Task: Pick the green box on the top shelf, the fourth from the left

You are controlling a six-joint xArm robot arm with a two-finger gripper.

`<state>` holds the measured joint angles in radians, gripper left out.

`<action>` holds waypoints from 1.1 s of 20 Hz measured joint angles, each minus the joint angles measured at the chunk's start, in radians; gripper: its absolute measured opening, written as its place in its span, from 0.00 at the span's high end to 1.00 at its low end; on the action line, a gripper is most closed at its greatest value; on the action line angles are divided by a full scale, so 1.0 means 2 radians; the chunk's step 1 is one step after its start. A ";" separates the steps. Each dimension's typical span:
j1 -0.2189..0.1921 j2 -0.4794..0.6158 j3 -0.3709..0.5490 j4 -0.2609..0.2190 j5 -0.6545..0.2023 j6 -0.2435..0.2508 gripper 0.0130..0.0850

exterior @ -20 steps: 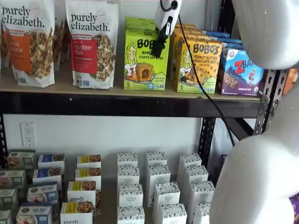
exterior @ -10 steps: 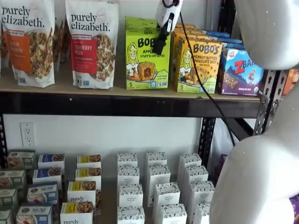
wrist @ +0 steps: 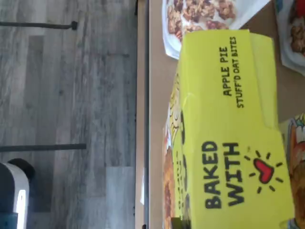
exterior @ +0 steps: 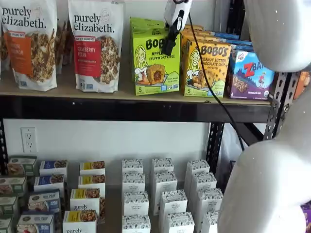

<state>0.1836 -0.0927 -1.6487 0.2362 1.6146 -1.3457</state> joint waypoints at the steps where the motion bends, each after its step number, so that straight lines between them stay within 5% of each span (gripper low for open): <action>1: 0.000 0.000 -0.001 0.000 0.004 0.000 0.72; 22: 0.000 -0.053 0.002 0.011 0.086 0.014 0.72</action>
<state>0.1833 -0.1997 -1.6441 0.2586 1.7861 -1.3185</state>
